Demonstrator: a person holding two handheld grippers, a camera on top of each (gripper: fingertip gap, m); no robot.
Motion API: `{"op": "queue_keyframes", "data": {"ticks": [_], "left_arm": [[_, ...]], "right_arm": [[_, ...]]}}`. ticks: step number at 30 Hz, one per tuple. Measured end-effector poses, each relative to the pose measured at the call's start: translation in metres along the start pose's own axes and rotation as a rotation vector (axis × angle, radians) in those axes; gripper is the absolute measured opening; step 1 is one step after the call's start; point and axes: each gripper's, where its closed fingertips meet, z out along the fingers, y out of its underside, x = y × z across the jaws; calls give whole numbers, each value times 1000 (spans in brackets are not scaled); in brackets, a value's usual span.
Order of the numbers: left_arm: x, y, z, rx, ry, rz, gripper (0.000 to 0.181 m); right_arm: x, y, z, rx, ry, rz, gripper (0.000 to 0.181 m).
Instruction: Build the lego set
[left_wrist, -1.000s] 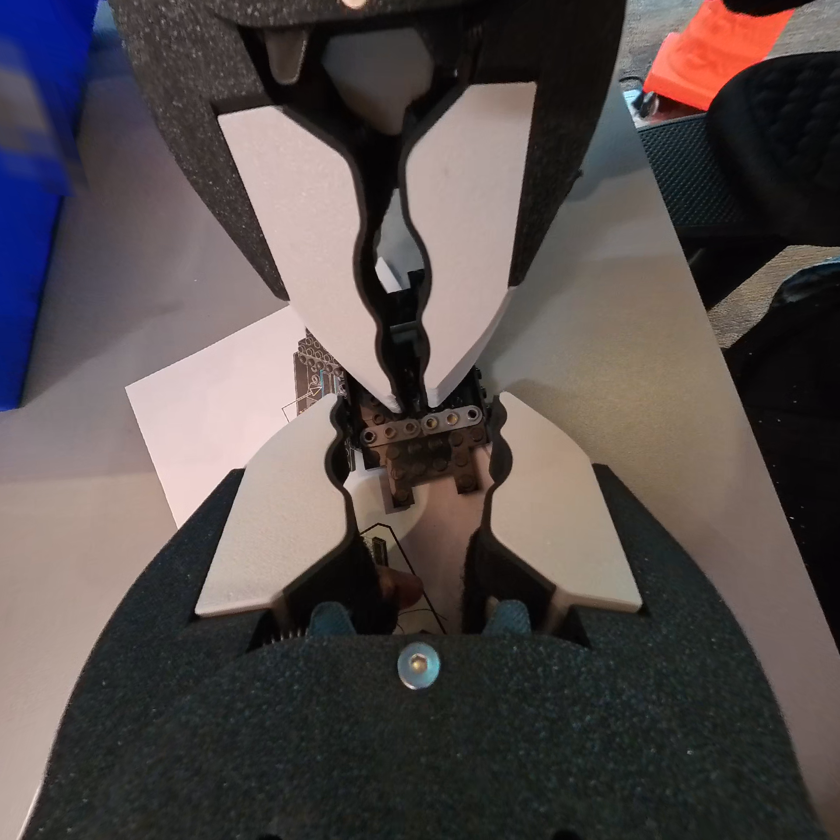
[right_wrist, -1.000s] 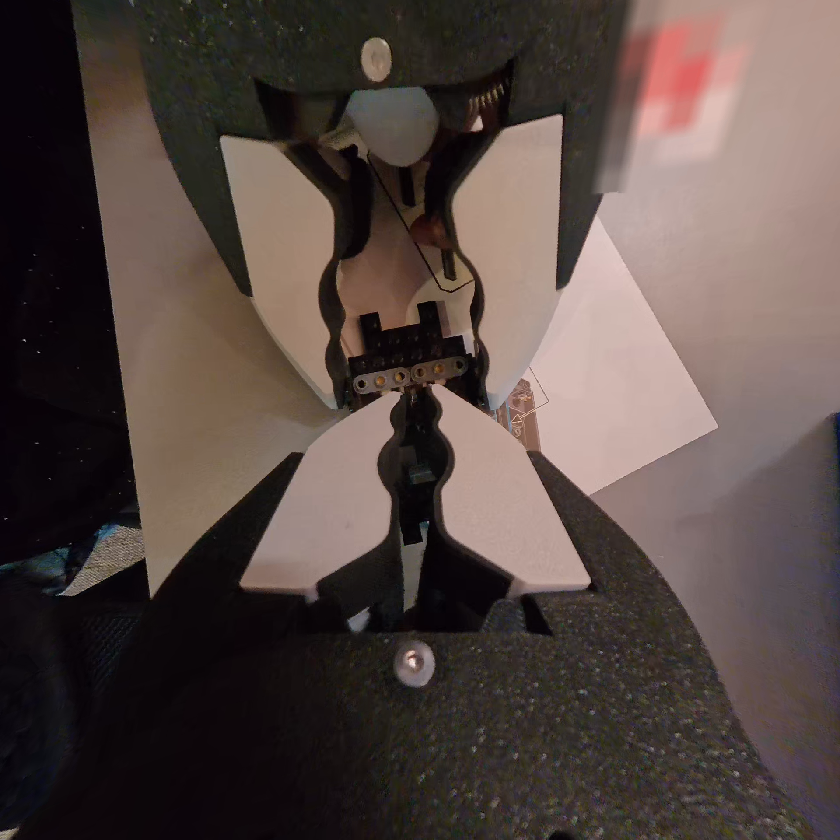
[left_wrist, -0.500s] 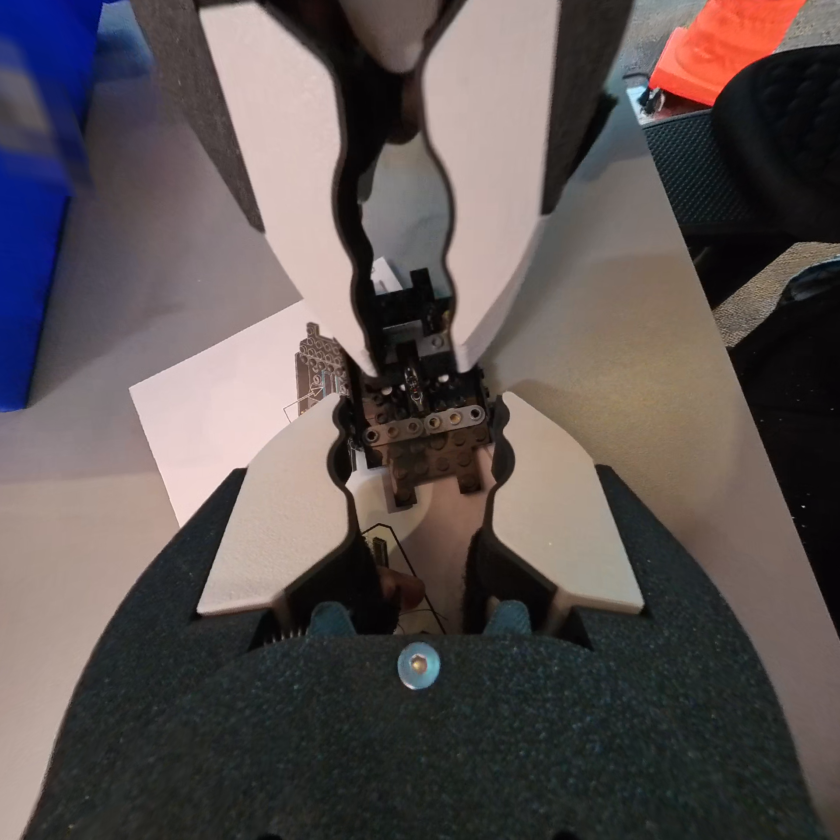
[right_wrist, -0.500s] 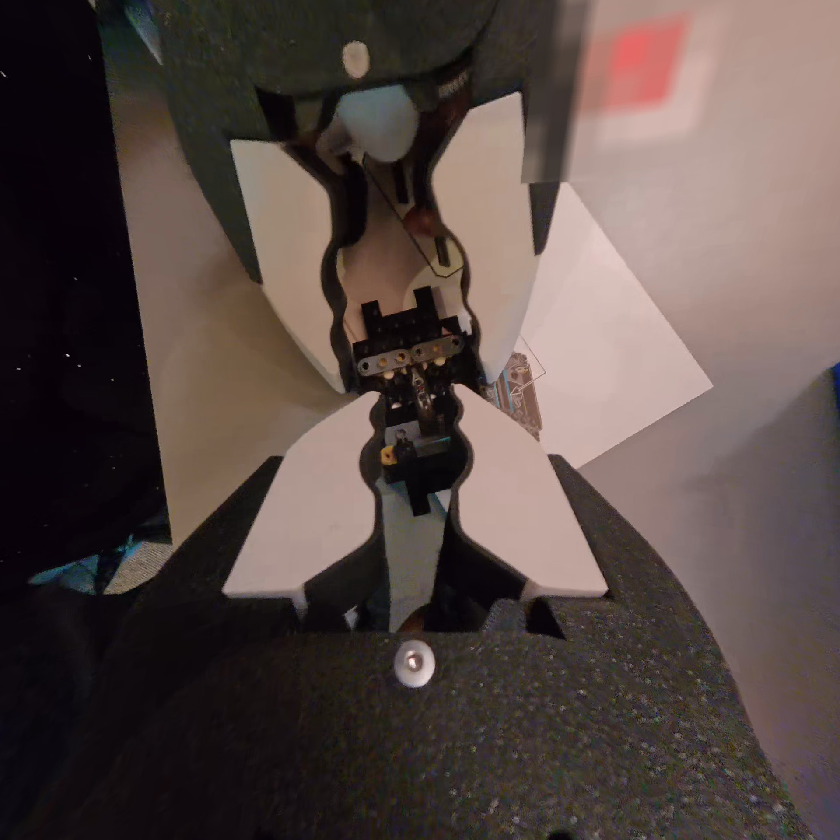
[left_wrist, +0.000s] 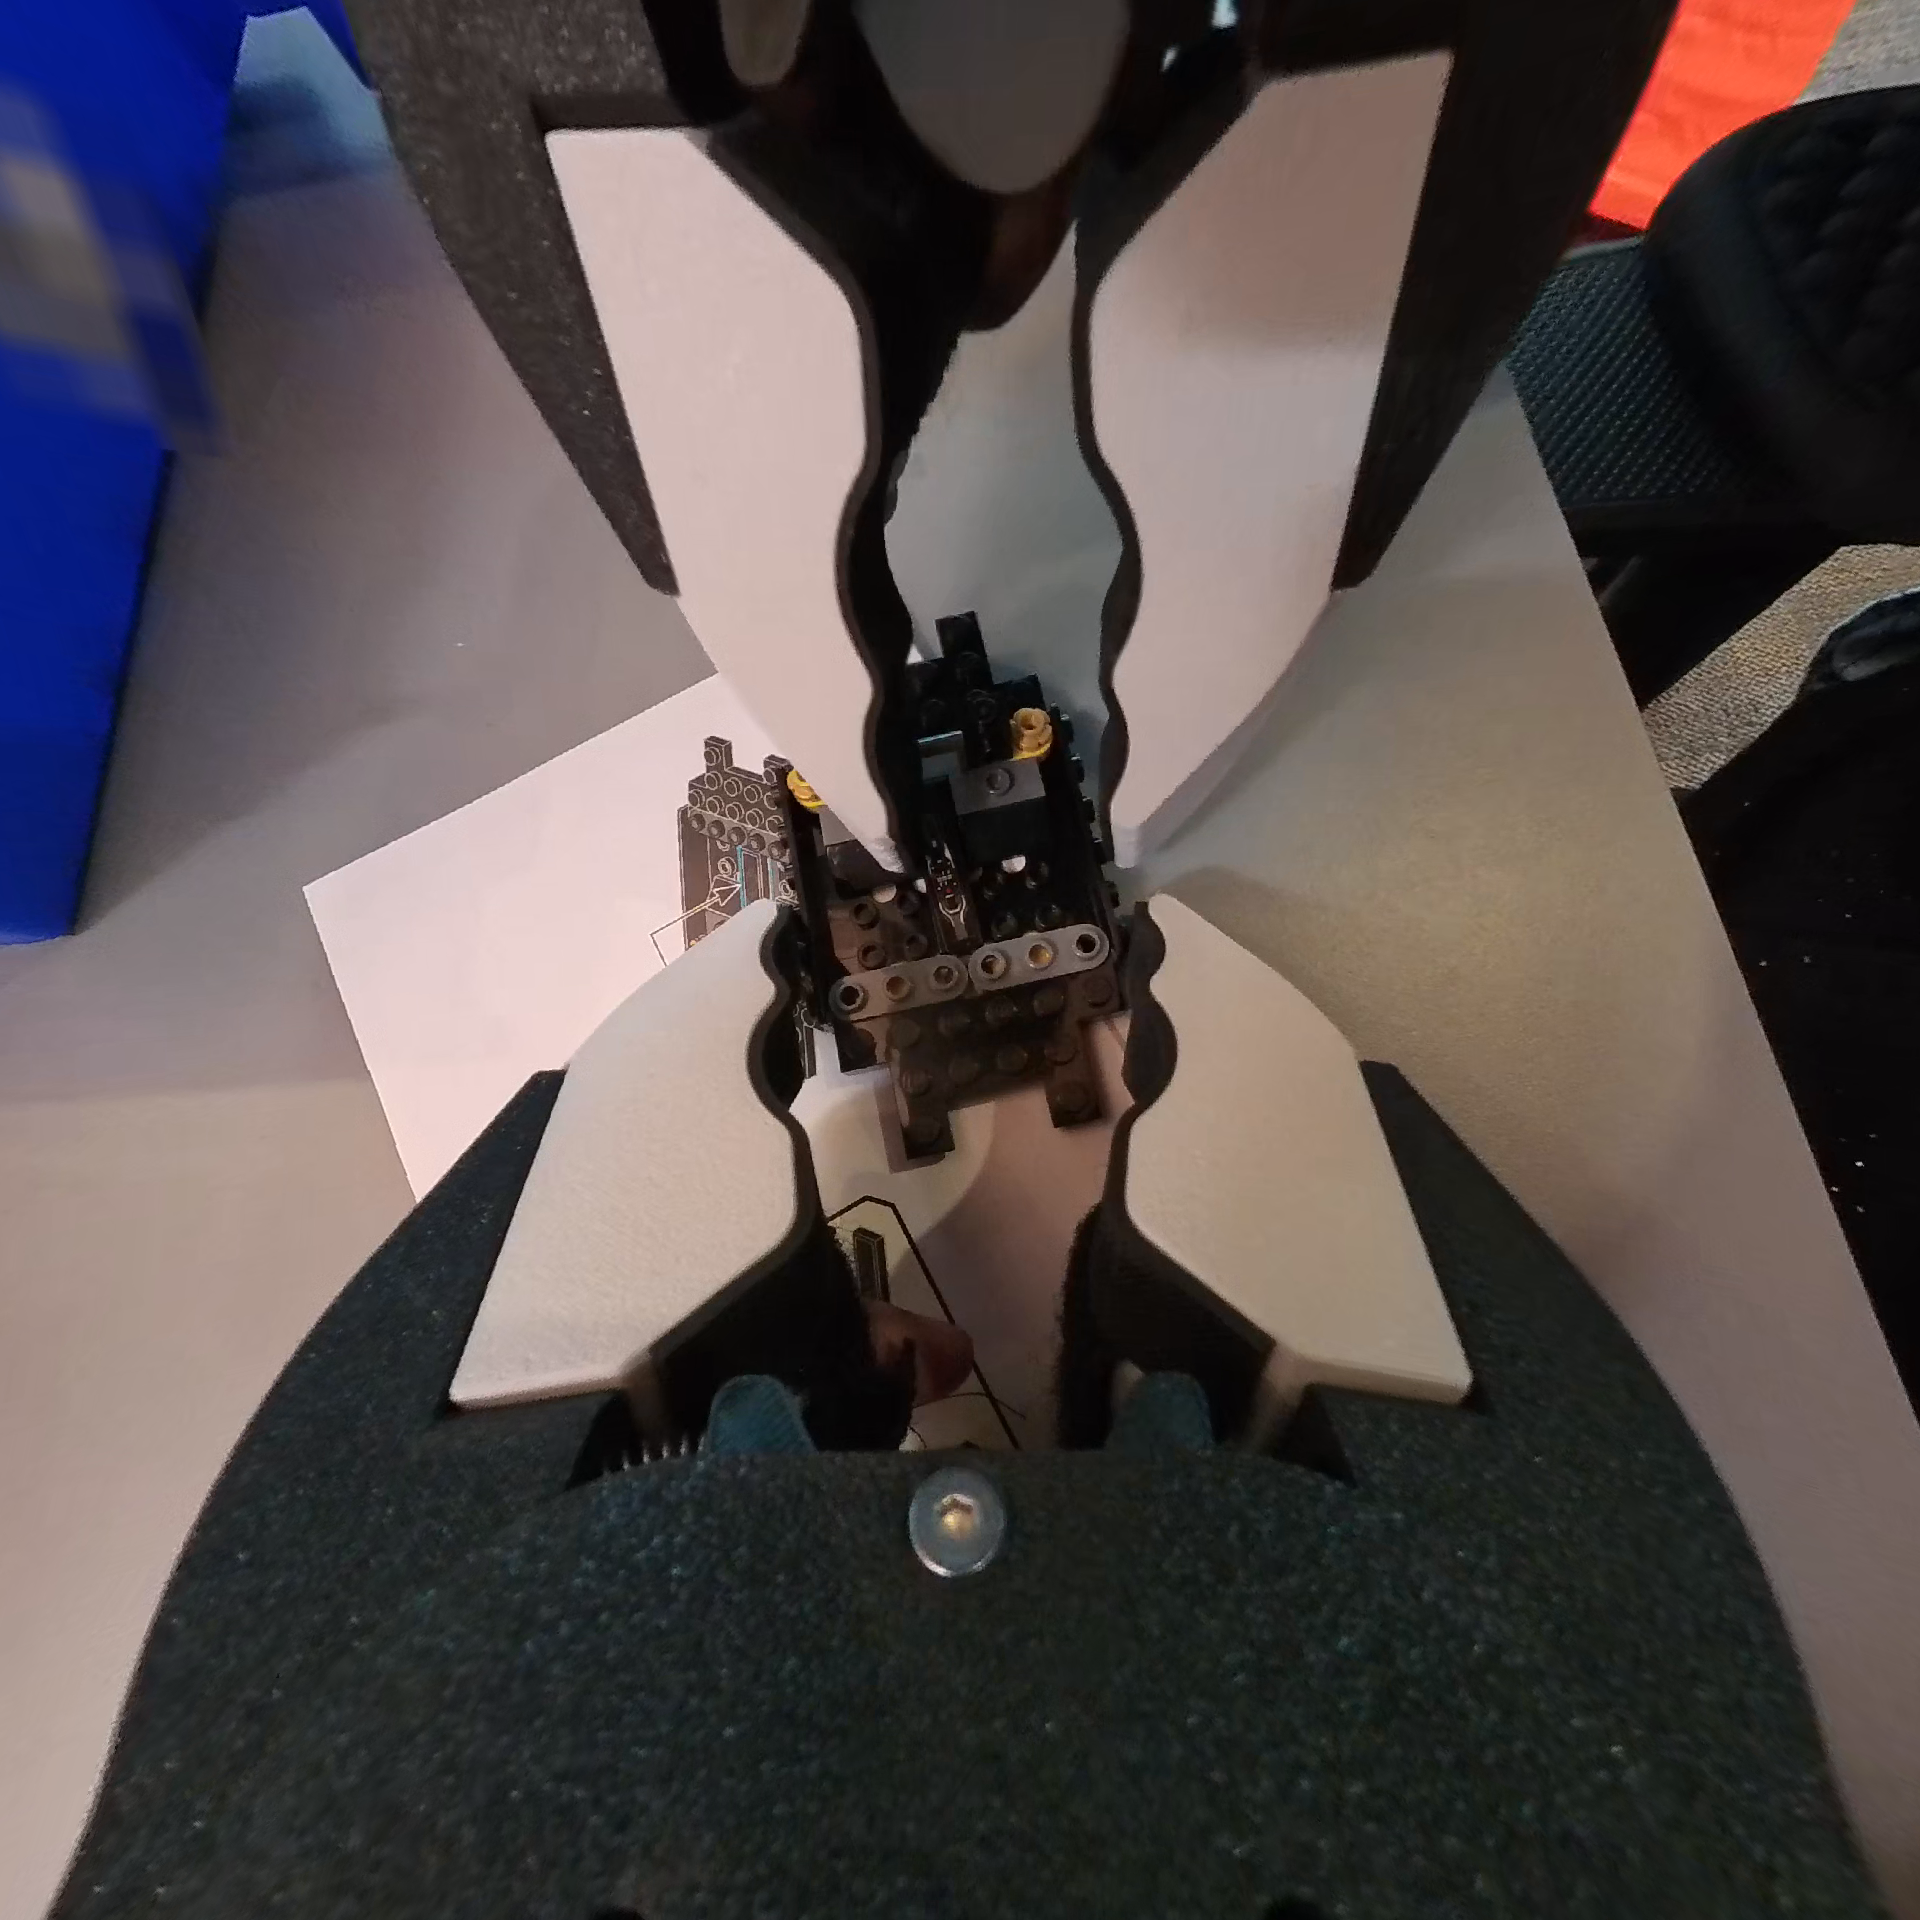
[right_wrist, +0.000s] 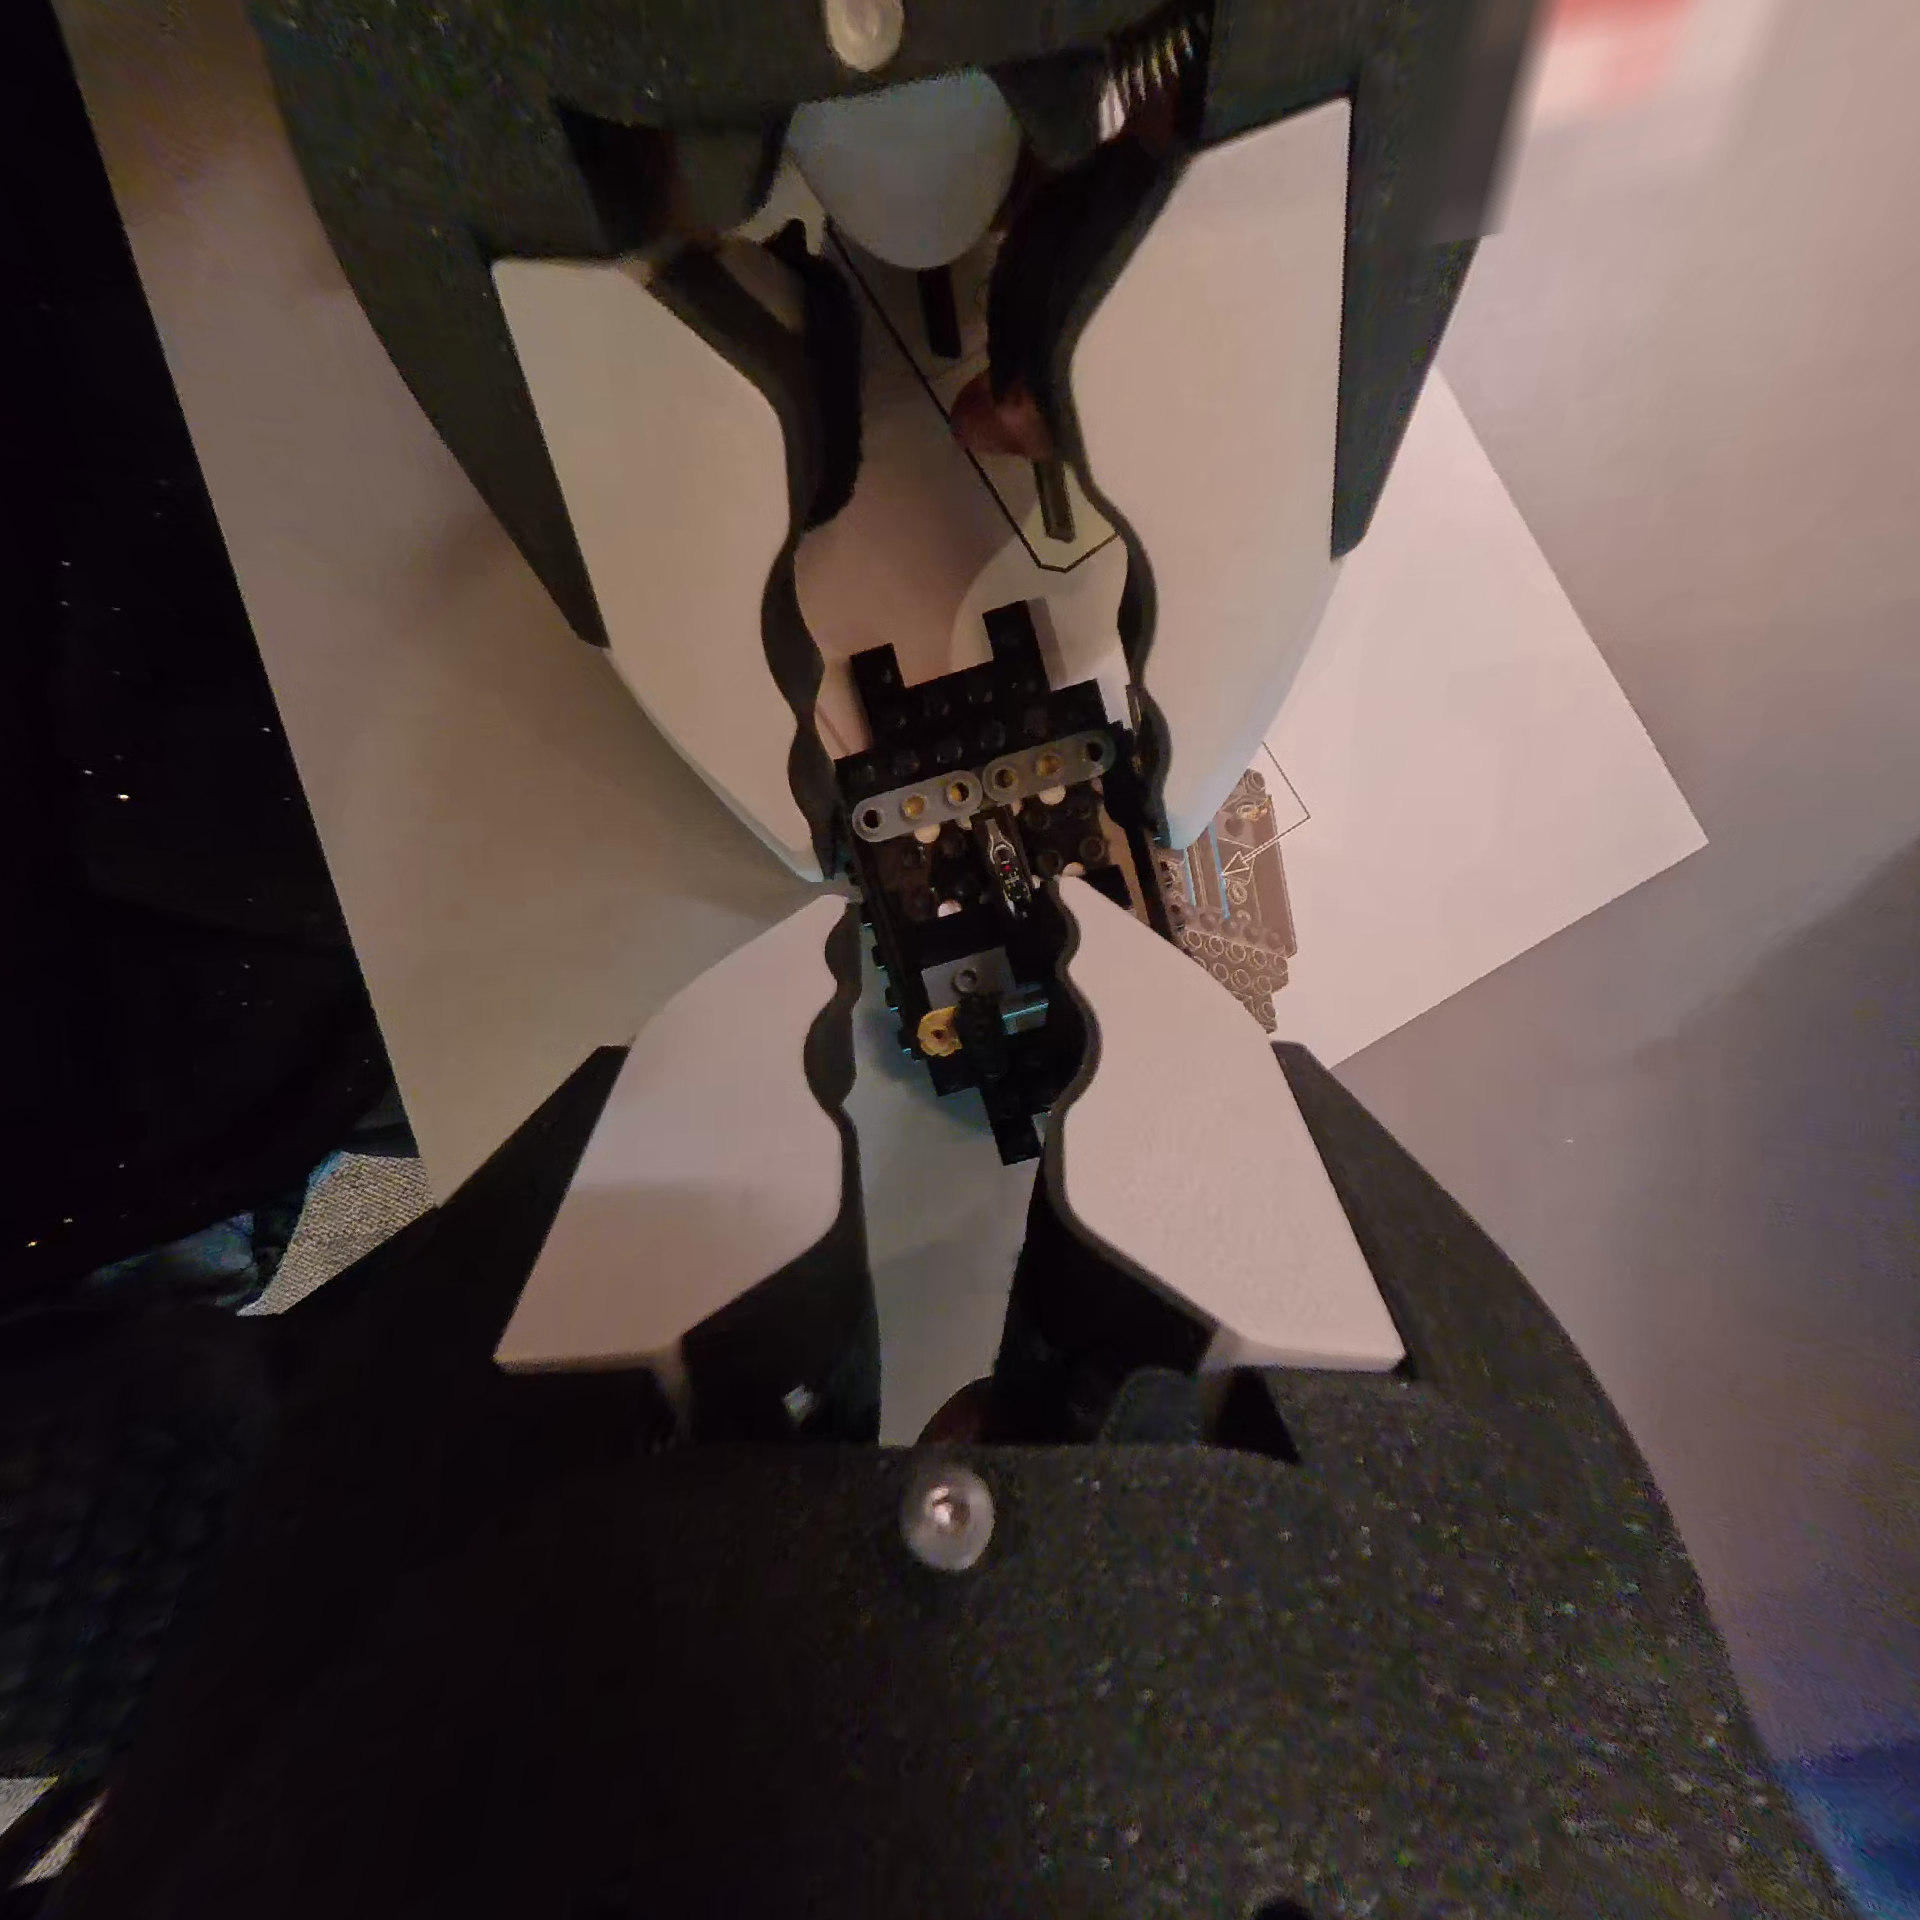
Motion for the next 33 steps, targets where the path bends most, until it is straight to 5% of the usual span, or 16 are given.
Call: {"op": "queue_keyframes", "data": {"ticks": [3, 5, 7, 11, 26, 27, 28, 33], "left_arm": [[0, 0, 0, 0, -1, 0, 60], [-2, 0, 0, -1, -12, -11, 60], [-2, 0, 0, -1, -13, -8, 60], [-2, 1, 0, -2, -16, -7, 60], [-3, 1, -1, -2, -20, -10, 60], [-4, 1, -1, -2, -27, -12, 60], [-4, 1, -1, -2, -27, -11, 60], [-5, 2, -1, -4, -37, -19, 60]], "right_arm": [[-2, 0, -1, 2, 3, -19, 31], [-14, -3, -2, 22, -74, -19, 7], [-10, 2, -3, -3, -26, -28, 6], [-1, 3, -4, -22, 55, 1, 44], [-19, 2, 1, 12, 45, 41, 67], [-31, 1, 1, 18, -37, 60, 44], [-35, 0, 2, 29, -59, 94, 59], [-15, -24, -29, 358, 116, 112, 42]]}}
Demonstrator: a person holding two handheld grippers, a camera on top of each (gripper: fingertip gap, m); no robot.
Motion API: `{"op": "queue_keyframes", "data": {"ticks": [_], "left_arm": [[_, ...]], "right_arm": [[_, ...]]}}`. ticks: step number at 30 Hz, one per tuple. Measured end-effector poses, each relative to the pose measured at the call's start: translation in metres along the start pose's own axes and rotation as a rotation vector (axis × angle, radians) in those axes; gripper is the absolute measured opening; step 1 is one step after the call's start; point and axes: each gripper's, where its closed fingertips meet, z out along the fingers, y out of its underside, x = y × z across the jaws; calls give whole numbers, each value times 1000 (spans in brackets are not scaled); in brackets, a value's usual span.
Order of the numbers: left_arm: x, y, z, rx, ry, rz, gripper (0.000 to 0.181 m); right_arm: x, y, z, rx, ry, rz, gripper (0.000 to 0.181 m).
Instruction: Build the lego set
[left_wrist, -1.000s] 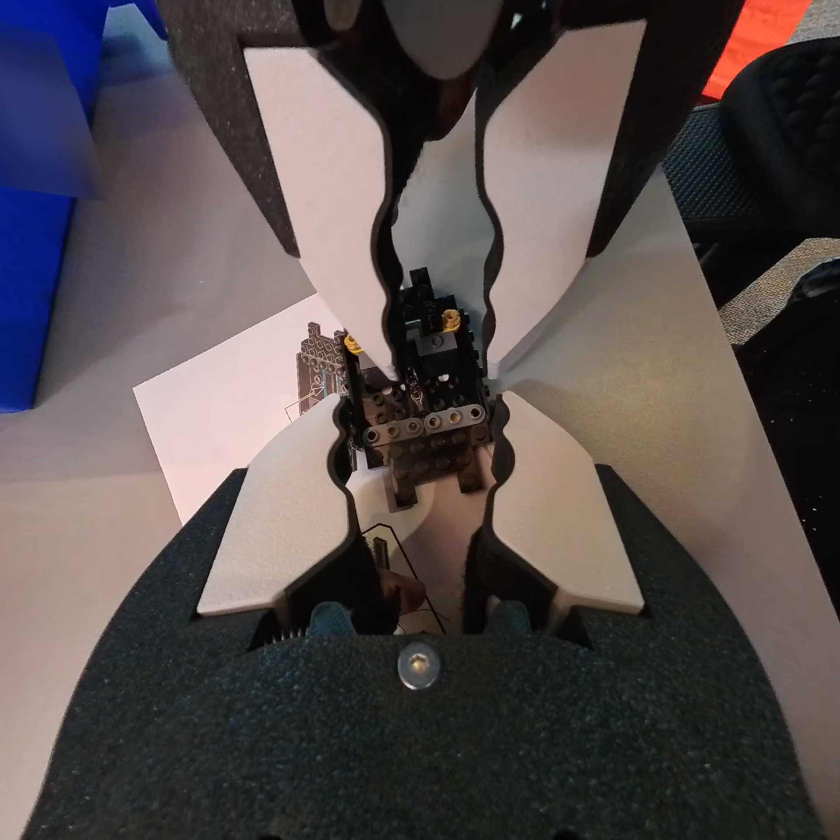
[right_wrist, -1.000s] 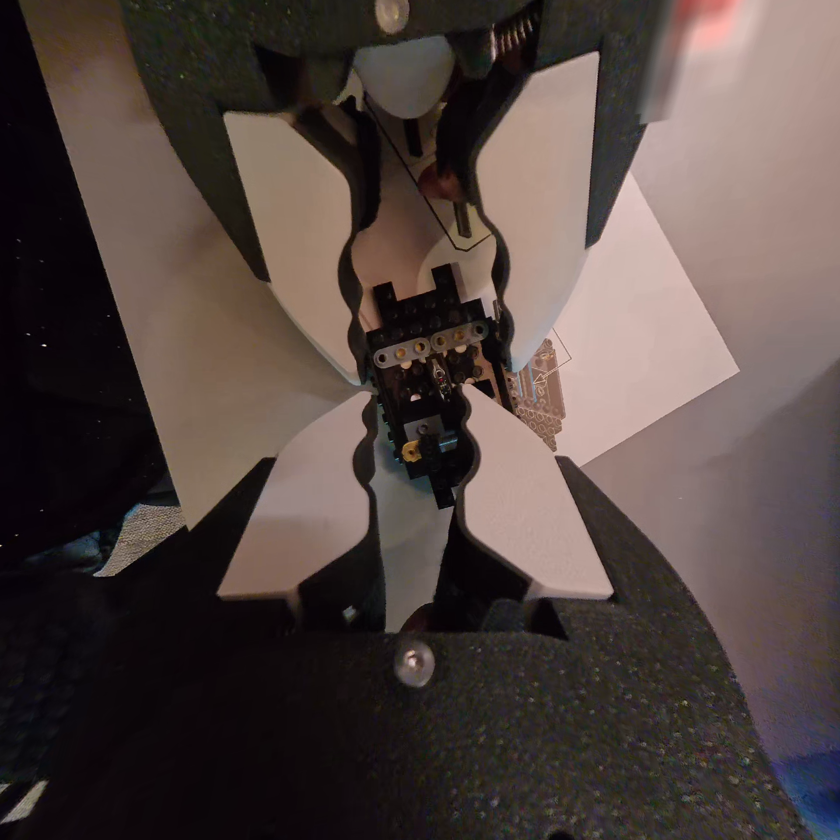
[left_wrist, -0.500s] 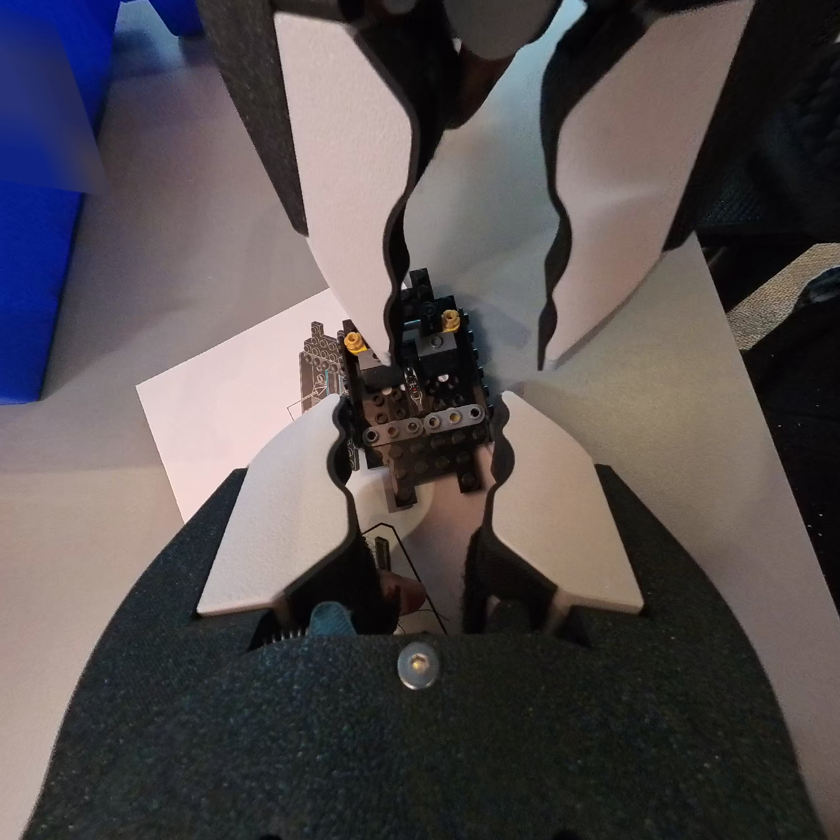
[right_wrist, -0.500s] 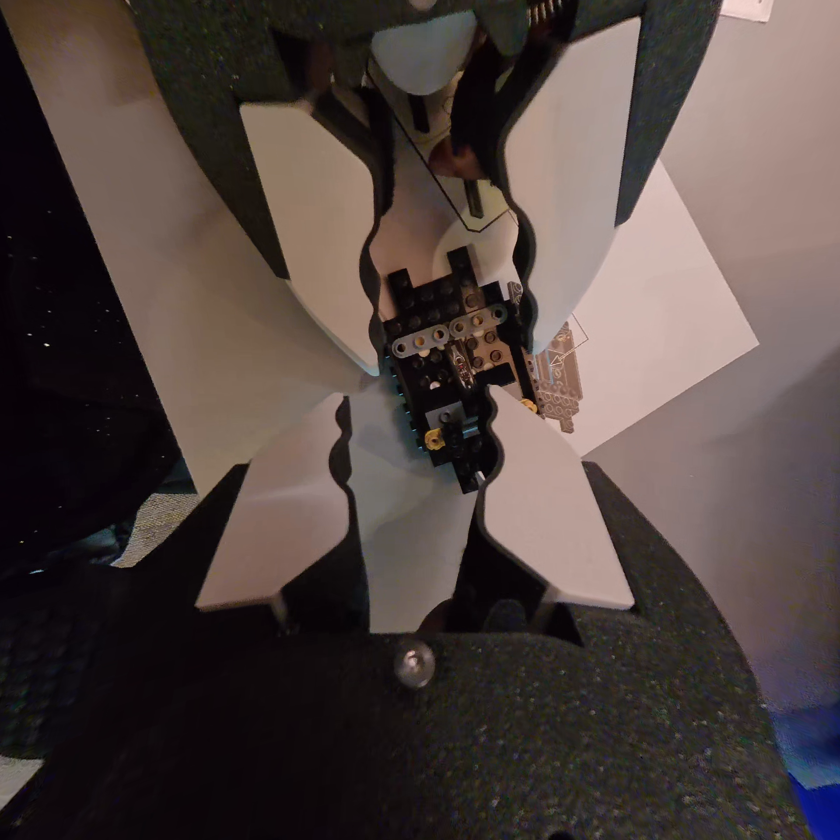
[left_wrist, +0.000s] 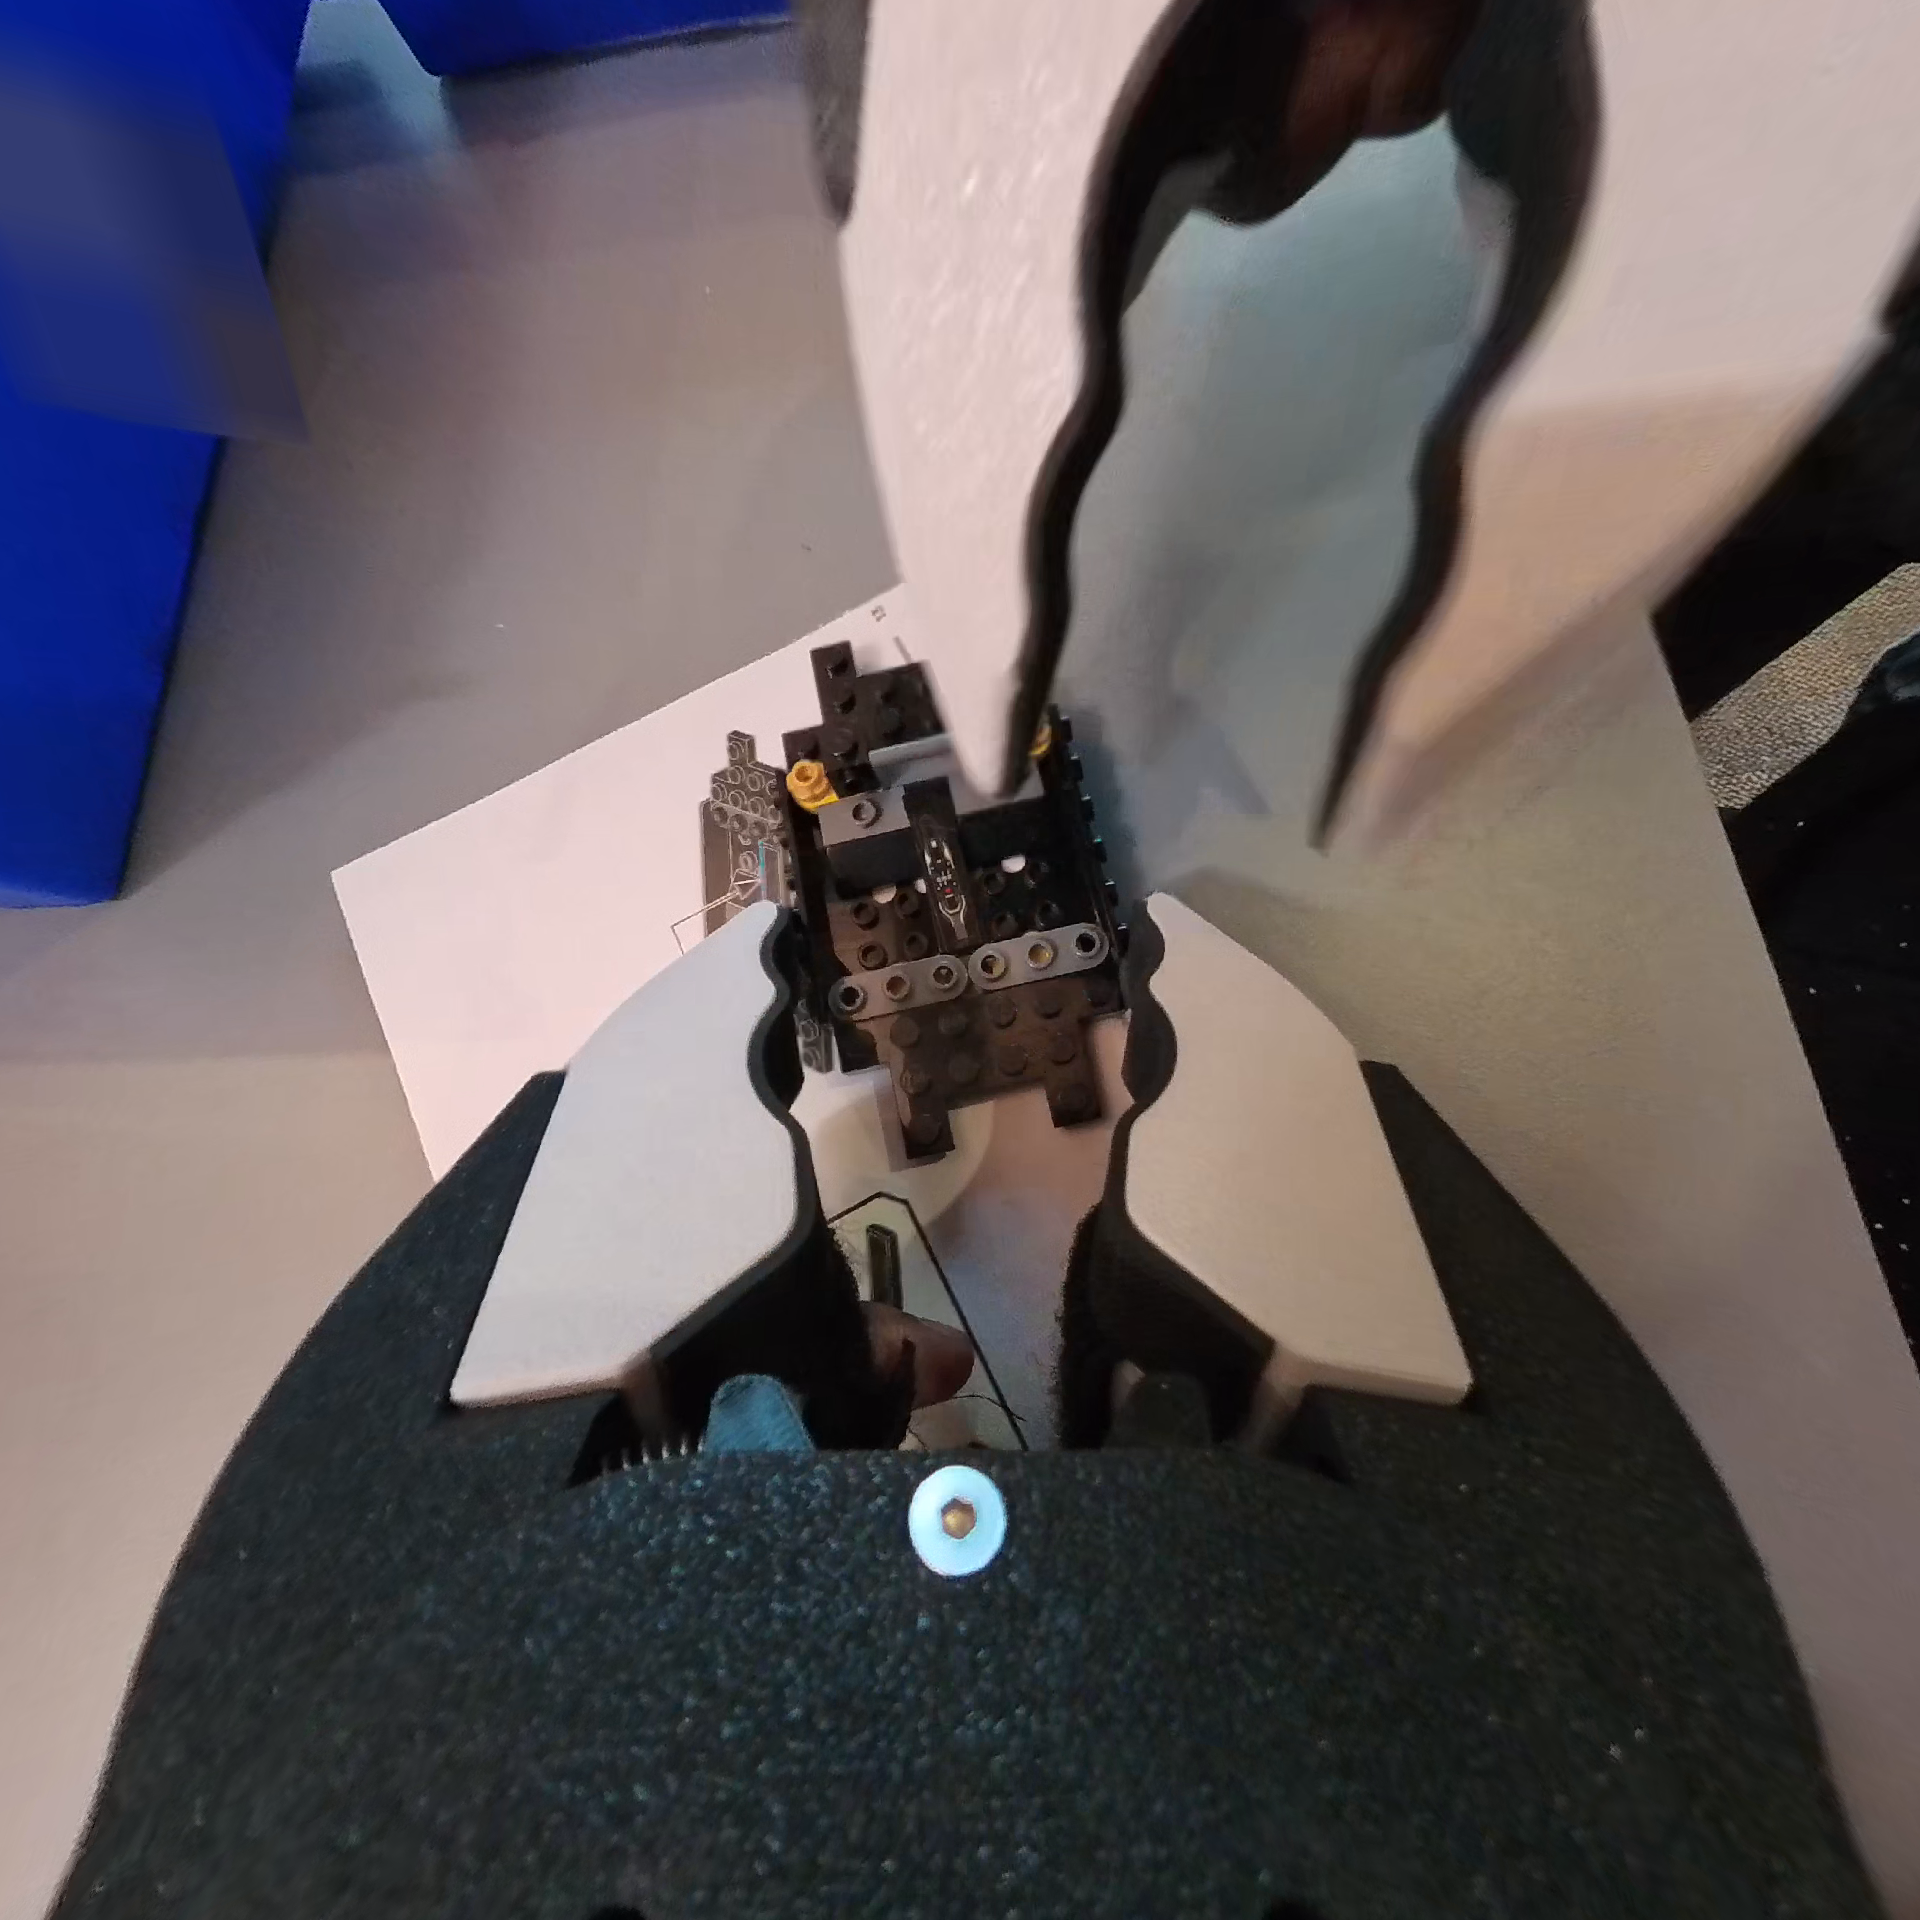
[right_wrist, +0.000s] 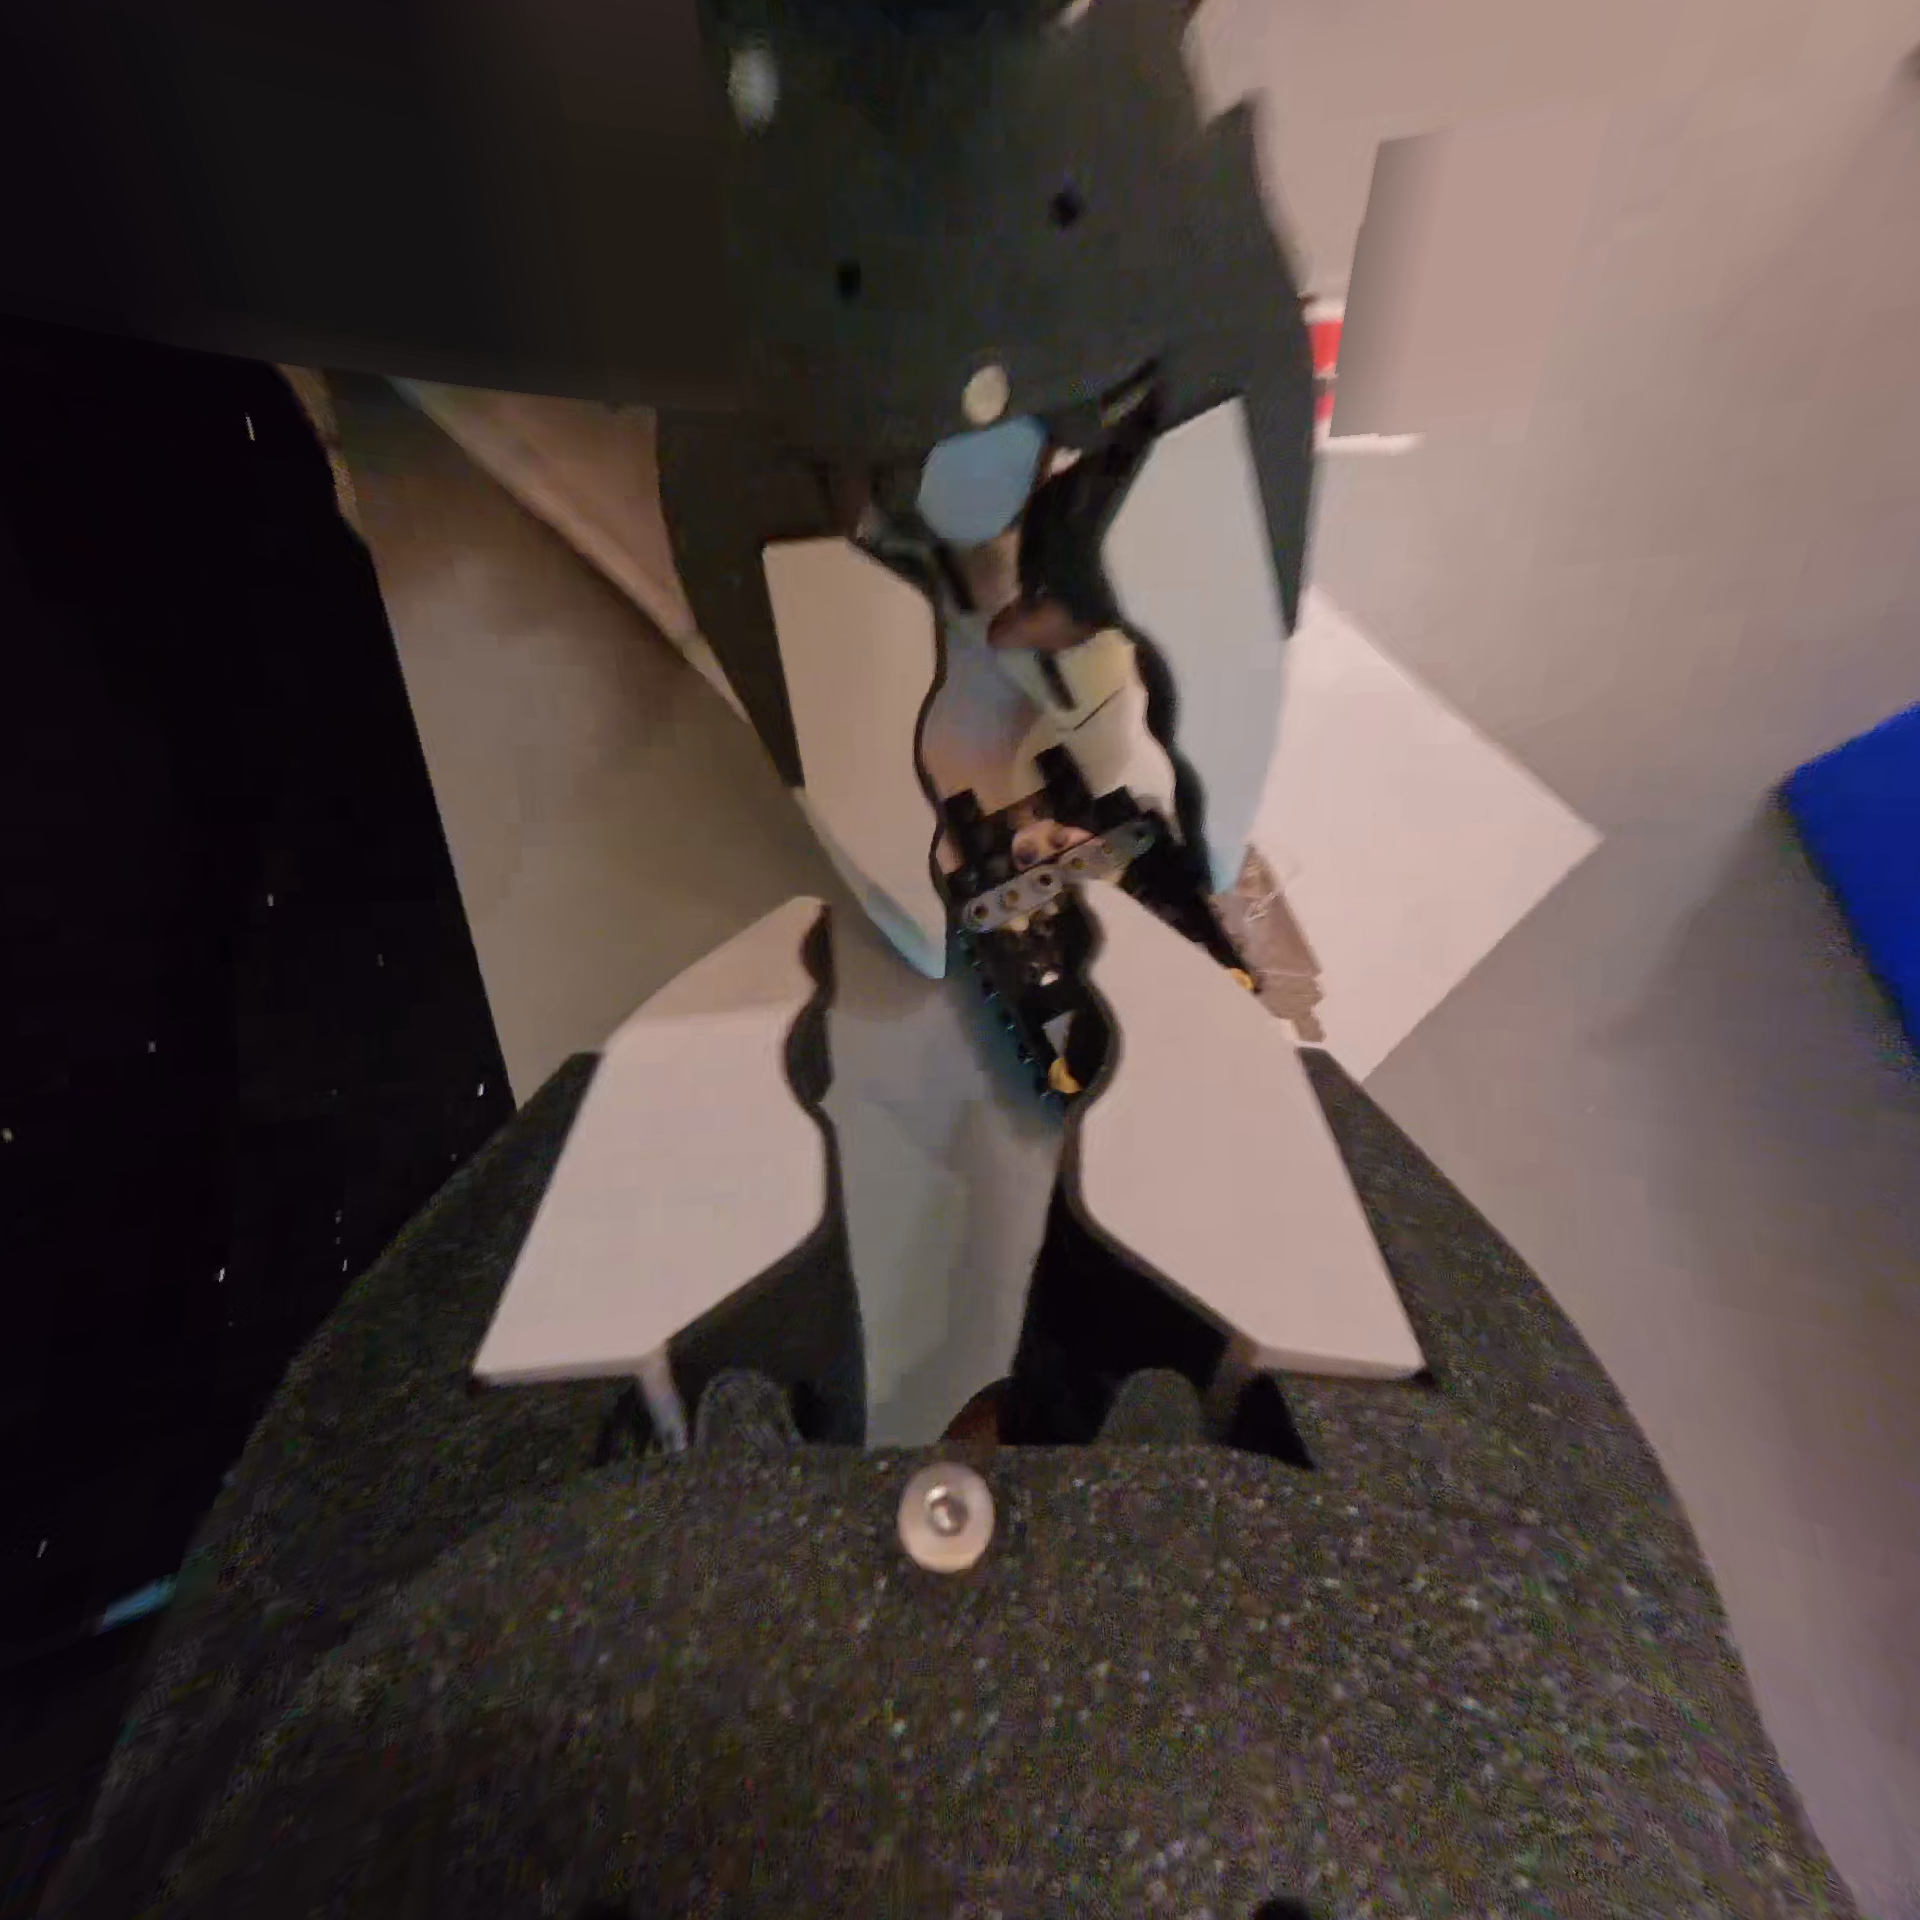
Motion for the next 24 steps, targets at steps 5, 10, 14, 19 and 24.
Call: {"op": "queue_keyframes", "data": {"ticks": [5, 10, 14, 19, 24], "left_arm": [[-2, 1, -2, -11, 8, -50, 60], [11, 2, -11, -77, 131, -166, 73], [38, 2, -24, -114, 275, -246, 64], [18, 3, -43, -56, 158, -158, 57], [-13, -10, -38, 22, 33, 296, 65]], "right_arm": [[19, 36, -3, -88, 187, 84, 22], [38, 50, 7, -180, 312, 43, 29], [63, 53, 2, -200, 369, 20, 28], [69, 49, -13, -145, 366, 80, 24], [25, 24, -3, -41, 212, 200, 20]]}}
